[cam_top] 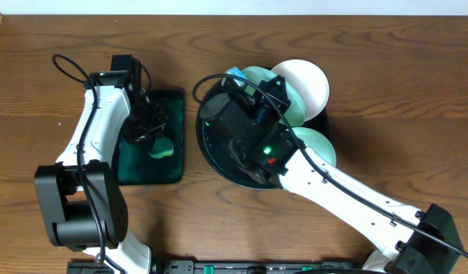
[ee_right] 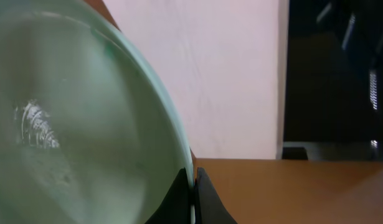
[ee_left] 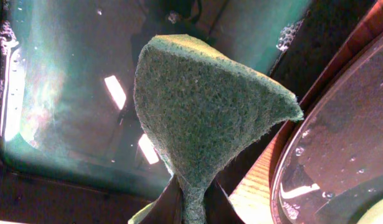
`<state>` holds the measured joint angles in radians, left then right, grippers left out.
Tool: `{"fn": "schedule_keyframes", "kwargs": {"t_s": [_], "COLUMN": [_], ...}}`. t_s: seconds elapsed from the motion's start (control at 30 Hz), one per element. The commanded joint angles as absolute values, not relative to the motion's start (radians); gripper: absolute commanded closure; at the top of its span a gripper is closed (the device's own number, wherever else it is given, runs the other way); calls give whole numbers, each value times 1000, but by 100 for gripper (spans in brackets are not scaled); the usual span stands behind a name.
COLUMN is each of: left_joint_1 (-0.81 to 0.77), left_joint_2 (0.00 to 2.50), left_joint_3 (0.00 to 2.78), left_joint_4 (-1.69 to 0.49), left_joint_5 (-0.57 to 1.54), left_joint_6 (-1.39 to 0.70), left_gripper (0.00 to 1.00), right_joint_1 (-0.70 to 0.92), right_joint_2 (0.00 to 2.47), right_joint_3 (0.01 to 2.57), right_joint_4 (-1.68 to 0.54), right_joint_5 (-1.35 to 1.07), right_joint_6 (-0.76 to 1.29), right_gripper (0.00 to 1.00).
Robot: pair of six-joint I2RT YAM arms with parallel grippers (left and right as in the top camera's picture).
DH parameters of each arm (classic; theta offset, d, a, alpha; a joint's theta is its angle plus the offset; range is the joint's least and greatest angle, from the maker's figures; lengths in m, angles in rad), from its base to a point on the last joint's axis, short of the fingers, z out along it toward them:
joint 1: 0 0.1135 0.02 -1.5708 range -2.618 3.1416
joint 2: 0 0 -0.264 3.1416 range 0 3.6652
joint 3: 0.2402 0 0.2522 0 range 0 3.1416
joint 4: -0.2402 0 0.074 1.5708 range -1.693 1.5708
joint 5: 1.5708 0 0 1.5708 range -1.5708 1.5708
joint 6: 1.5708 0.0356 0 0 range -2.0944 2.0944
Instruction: Clean dirty plates on tray and stack at the side
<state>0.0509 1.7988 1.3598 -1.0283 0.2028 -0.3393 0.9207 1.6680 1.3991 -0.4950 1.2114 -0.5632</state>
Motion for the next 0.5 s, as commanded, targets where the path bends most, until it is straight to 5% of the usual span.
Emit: {"fn": "schedule_keyframes", "kwargs": {"t_s": [0.0, 0.23, 0.3, 0.4, 0.47], "left_joint_1": [56, 56, 56, 56, 56], "left_joint_2": [1800, 1800, 1800, 1800, 1800], "left_joint_3": [1349, 1349, 1349, 1349, 1349], "left_joint_4": [-1034, -1039, -1042, -1043, -1039], "left_joint_5": [189, 189, 189, 189, 189], "left_joint_6": [-333, -333, -333, -333, -333], "left_gripper": [93, 93, 93, 94, 93], "right_joint_1": [952, 983, 975, 981, 966], "right_joint_2": [1660, 1672, 1663, 1658, 1655], "right_joint_3": [1404, 1405, 1405, 1406, 1406], "right_joint_4": [-504, -516, -532, -588, -634], "right_joint_5": [1104, 1198, 987, 1181, 980], "right_joint_6": [-505, -408, -396, -303, -293], "right_gripper": [99, 99, 99, 99, 99]}}
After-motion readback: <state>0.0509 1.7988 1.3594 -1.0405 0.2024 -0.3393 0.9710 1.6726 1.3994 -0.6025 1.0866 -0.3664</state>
